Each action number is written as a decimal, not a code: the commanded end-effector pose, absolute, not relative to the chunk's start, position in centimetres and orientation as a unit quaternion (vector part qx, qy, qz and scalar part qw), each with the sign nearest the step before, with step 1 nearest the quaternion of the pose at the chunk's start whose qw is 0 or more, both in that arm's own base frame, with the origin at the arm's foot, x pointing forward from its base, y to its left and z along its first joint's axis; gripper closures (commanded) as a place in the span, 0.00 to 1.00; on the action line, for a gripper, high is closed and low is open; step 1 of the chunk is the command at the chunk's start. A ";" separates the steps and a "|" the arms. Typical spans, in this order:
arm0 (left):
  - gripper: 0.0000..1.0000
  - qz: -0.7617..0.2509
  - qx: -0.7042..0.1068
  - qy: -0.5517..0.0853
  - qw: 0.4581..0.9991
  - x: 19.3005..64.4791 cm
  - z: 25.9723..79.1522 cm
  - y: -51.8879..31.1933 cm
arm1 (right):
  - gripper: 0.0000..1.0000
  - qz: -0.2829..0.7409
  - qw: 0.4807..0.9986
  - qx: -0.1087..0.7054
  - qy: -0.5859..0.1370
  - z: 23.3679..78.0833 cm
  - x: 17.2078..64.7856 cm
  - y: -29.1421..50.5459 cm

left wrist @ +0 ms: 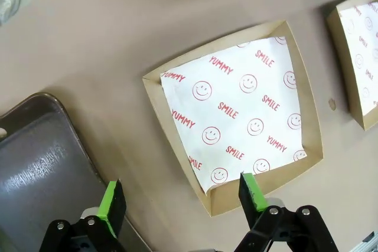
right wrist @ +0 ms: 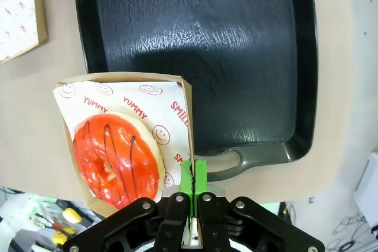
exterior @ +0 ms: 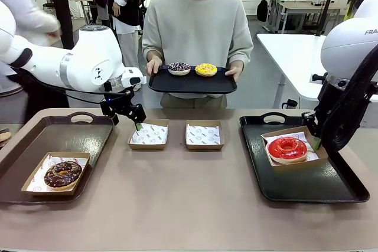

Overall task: Individually package the donuts and arrange them on the tray.
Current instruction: Place the picked Paper togo box on the Handle tray while simultaneously picking up another Paper togo box from the table with the other hand.

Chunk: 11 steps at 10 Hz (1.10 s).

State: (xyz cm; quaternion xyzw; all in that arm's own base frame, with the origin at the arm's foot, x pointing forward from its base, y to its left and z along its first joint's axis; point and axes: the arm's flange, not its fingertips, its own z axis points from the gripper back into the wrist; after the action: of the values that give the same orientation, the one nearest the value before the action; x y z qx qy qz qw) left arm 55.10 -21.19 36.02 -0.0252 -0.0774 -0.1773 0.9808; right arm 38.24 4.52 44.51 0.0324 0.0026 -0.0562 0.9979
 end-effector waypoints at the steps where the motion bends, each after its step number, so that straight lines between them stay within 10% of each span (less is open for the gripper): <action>1: 0.00 -0.112 -0.027 -0.088 0.989 55.9 36.2 -21.1 | 0.99 -0.059 0.998 0.016 -0.008 42.9 38.5 4.6; 11: 0.00 0.007 -0.023 -0.082 0.996 58.3 33.9 -21.1 | 0.99 -0.057 0.998 -0.015 -0.006 37.0 40.8 4.8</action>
State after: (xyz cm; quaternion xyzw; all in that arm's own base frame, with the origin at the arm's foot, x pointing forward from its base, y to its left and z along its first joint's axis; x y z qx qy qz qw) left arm 57.57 -20.48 34.05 -0.0369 -0.0742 -0.0042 0.9966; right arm 40.58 5.16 37.95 -0.0089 0.0024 -0.0576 0.9983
